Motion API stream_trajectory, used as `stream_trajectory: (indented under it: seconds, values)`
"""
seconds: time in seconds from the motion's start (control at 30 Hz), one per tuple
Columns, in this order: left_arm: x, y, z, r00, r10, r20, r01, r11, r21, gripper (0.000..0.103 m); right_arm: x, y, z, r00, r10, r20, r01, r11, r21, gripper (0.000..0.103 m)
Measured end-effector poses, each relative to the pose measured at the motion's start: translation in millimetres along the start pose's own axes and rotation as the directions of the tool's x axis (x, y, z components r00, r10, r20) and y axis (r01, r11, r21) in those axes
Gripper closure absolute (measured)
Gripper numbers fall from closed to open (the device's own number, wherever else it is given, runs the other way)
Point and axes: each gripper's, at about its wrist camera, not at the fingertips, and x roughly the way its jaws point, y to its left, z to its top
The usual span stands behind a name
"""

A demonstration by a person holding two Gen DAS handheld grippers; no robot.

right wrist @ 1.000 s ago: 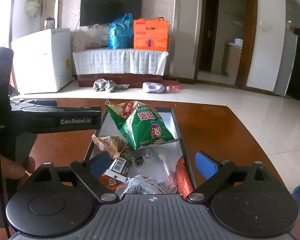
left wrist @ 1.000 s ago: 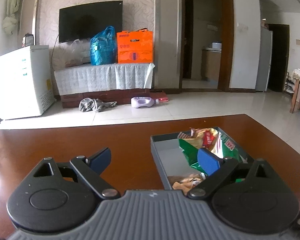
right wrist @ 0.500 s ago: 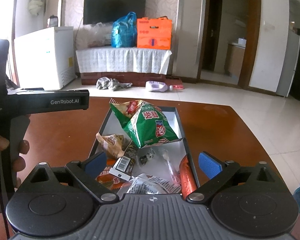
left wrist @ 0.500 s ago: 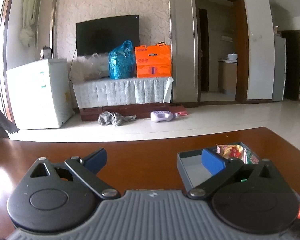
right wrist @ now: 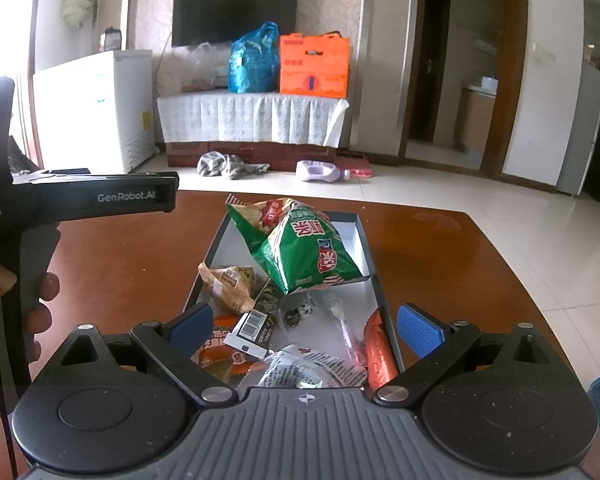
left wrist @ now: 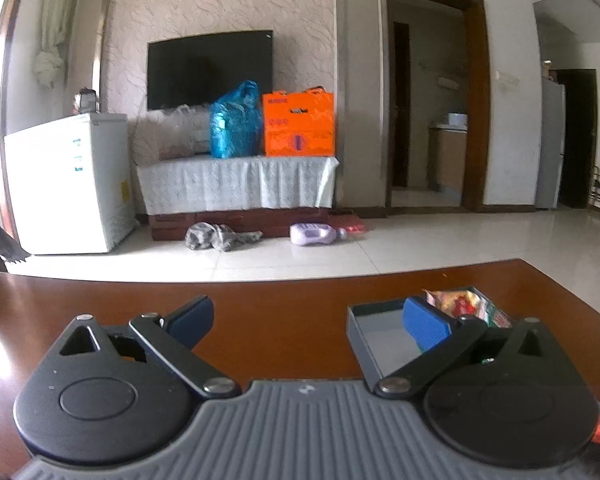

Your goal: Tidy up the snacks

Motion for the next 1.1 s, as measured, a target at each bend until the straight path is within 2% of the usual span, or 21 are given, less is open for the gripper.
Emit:
stream_trajectory:
  seconds: [0.13,0.2,0.33,0.4,0.57,0.63,0.8,0.9,1.1]
  values:
    - [-14,-7,-9,0.999,-0.043,-0.019,0.043,0.999,-0.023,0.001,-9,3,-6,1.000,-0.018,-0.013,0.019,0.999,0.030,0.004]
    - [-31,-15,-13,0.998,-0.063,-0.025,0.063,0.998,-0.002,0.001,-22,6,-12,1.000,-0.011,-0.021,0.012,0.998,0.066,0.004]
    - [-76,-33,-22,0.999,-0.054,-0.001,0.054,0.994,0.094,0.001,-64,14,-37,1.000,-0.027,-0.005,0.027,0.997,0.073,0.004]
    - [-97,-36,-33,0.998,-0.055,-0.016,0.057,0.991,0.120,0.001,-85,18,-52,0.999,-0.032,-0.009,0.033,0.996,0.083,0.004]
    - [-139,-32,-58,0.998,0.012,-0.064,-0.004,0.993,0.122,0.001,-107,30,-80,0.998,-0.014,-0.061,0.017,0.998,0.059,0.004]
    - [-154,-29,-62,0.998,0.023,-0.059,-0.017,0.994,0.108,0.001,-111,35,-86,0.997,-0.013,-0.071,0.016,0.999,0.042,0.004]
    - [-176,-19,-68,0.999,0.034,-0.039,-0.030,0.996,0.088,0.001,-111,42,-94,0.997,-0.008,-0.079,0.009,1.000,0.009,0.004]
    - [-178,-18,-68,0.998,0.062,-0.029,-0.059,0.994,0.091,0.001,-109,42,-95,0.996,0.000,-0.087,0.002,1.000,0.017,0.004]
    - [-177,-18,-69,0.997,0.072,-0.025,-0.070,0.992,0.102,0.001,-106,39,-95,0.996,0.011,-0.088,-0.008,1.000,0.030,0.004]
